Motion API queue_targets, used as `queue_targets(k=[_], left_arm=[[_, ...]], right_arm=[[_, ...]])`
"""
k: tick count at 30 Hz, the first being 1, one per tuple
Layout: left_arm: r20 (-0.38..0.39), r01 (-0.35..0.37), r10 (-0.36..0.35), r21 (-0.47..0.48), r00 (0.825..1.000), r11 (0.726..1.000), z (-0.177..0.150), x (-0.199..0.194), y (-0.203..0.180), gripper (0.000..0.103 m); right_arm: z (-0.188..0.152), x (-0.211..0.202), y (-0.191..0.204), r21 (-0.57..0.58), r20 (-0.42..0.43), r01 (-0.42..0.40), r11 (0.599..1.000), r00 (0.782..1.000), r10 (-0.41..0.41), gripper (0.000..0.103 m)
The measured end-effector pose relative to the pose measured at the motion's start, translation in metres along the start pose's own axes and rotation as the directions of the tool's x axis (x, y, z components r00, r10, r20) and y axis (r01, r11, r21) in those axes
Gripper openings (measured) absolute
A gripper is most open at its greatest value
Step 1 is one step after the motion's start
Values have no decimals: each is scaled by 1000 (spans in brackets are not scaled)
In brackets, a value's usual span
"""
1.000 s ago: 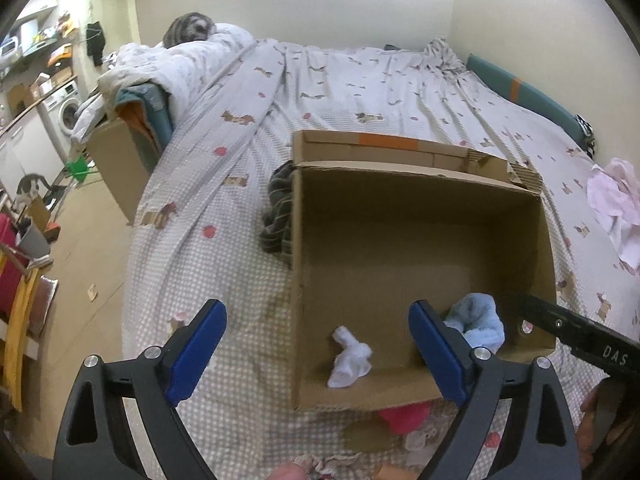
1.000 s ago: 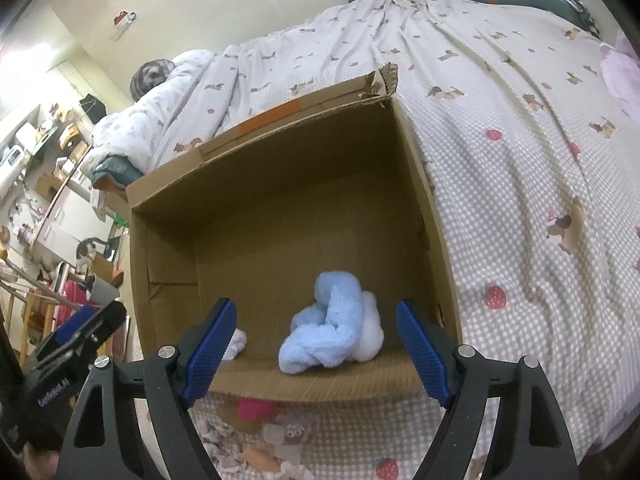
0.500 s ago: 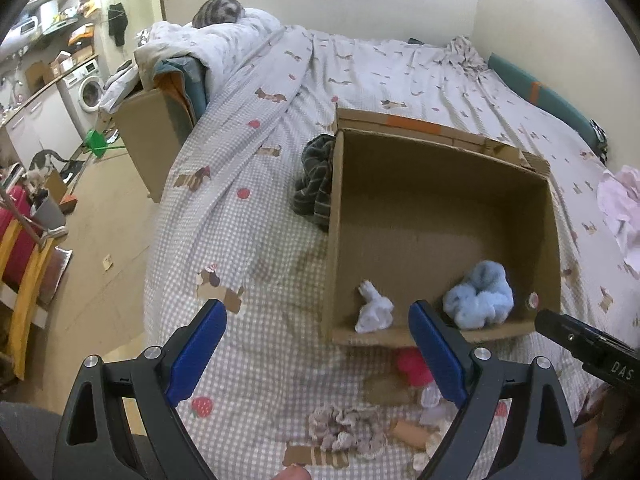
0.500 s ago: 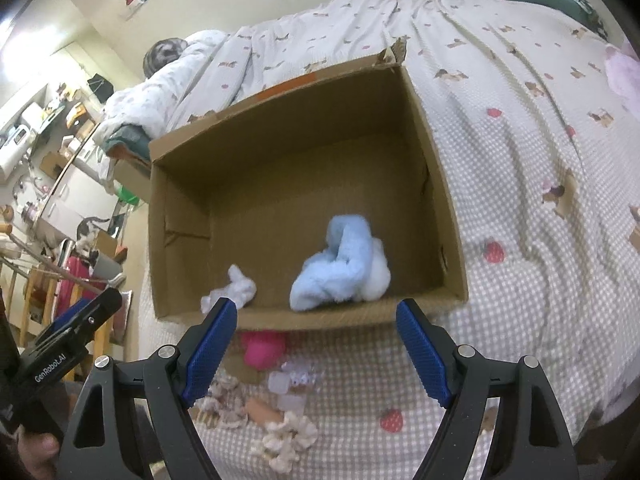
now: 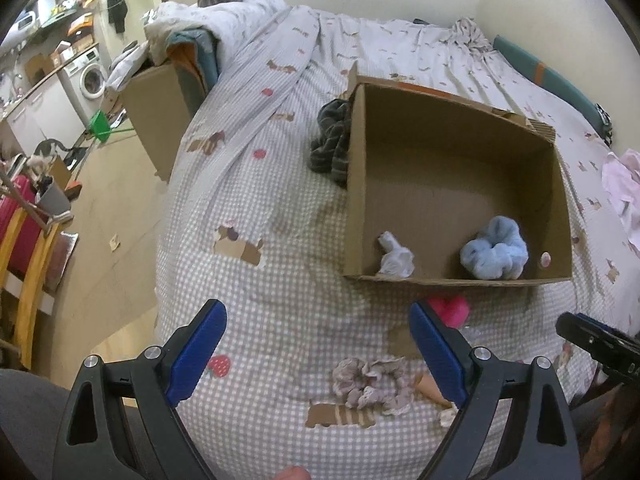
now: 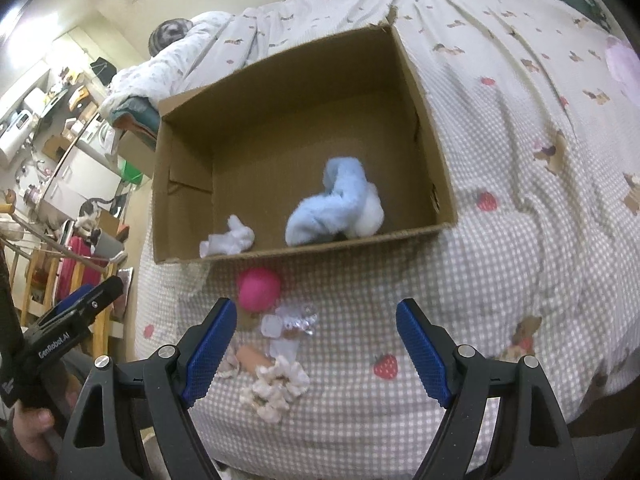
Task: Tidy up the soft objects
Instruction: 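Grasp the white floral scrunchie with the right gripper while the left grasps the lace scrunchie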
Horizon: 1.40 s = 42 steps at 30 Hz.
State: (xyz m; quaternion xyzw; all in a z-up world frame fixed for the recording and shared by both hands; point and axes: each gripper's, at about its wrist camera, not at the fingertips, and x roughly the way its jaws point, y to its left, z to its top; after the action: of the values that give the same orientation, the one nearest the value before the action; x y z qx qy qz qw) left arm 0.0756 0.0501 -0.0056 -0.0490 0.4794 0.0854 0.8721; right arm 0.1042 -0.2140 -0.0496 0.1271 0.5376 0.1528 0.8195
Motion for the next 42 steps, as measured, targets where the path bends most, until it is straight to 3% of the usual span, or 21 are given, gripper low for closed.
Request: queue_targets(k=[7,12,17,19,21,25,30,34,39,42], left_arm=[[-44,-18,16,-55,999,998,-3,10,17,91],[-80,-4,-4,-96,997,995,-2,18,23,91],[-96,-5,-4,-98,995,995,-3,22,23,91],[-100,-6,-4,-97,995,995,-3,24,23,91],[-105,-8,-2,-99,994,995,-3,25,24,91],[-126,-8,-4,-96,992,995,-6,31,23,91],[-183,2,-21,-101,983,995,-11,43,20,91],[-243,14,-33,-78,969,997,-19,56,12,91],[-371,108,-142,-110,918,988,-32,86,-3,91],[-412,122,-155,-105,898,987,-37,99,-13,90]], right_arm=[[-12,17,-1,7,-96,-47,999,994,48,87],[-30,54,25,-53,-270,-98,994,959,81,87],[-47,84,50,-180,-359,-90,979,933,20,86],[-52,91,55,-215,-375,-81,973,927,-5,78],[-55,96,57,-237,-388,-72,969,921,-26,62],[-55,93,61,-260,-374,-70,963,927,-34,25],[-51,73,49,-225,-338,-92,970,941,11,22],[-39,50,41,-179,-258,-118,977,964,69,22],[-27,40,31,-119,-183,-105,987,980,82,22],[-24,42,23,-94,-185,-93,991,980,74,22]])
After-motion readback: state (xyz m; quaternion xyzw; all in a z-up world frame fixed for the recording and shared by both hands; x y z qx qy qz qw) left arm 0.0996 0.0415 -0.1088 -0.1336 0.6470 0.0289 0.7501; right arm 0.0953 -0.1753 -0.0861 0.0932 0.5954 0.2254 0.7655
